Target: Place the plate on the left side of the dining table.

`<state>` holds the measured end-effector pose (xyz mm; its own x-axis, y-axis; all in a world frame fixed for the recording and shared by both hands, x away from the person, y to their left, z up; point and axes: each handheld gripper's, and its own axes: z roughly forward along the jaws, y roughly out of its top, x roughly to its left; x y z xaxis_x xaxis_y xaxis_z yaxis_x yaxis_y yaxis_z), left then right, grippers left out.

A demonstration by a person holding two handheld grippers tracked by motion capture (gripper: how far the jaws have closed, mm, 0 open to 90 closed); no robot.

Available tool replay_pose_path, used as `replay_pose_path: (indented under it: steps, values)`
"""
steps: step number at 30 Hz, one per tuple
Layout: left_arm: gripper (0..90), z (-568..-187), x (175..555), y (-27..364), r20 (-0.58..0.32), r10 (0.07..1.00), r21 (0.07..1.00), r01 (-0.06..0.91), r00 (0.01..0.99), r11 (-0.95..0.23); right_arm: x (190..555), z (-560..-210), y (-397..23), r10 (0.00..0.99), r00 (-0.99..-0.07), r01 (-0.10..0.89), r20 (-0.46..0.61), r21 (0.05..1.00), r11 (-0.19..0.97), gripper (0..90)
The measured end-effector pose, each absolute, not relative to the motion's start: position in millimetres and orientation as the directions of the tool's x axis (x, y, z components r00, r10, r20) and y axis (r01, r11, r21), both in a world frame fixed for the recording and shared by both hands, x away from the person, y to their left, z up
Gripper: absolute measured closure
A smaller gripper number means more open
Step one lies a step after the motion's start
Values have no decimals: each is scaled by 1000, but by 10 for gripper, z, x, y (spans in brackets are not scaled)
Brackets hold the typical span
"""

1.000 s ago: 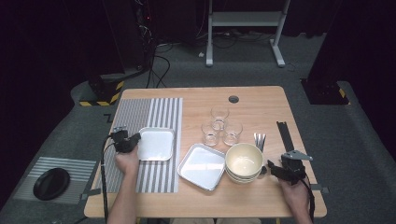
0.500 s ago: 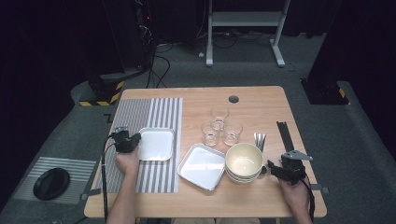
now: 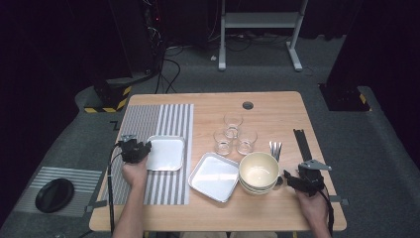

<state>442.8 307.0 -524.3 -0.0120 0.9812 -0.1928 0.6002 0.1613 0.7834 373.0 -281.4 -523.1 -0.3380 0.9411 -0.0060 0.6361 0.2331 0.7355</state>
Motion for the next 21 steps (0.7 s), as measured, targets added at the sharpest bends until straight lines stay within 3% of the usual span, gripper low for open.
replay_pose_path:
  steps: [6, 11, 21]
  values:
    - [519, -5152, 4359, 3071, -175, 985, 796, 589, 0, 141, 3730, -5231, -2814, 941, -338, 636, -5, 735, 233, 371]
    - [502, -5050, 4255, 3079, -125, 992, 809, 582, 34, 82, 3730, -5231, -2814, 941, -338, 636, -6, 735, 233, 371]
    - [472, -4938, 4014, 2988, -123, 989, 818, 573, 83, 53, 3729, -5231, -2814, 941, -338, 636, -6, 735, 233, 371]
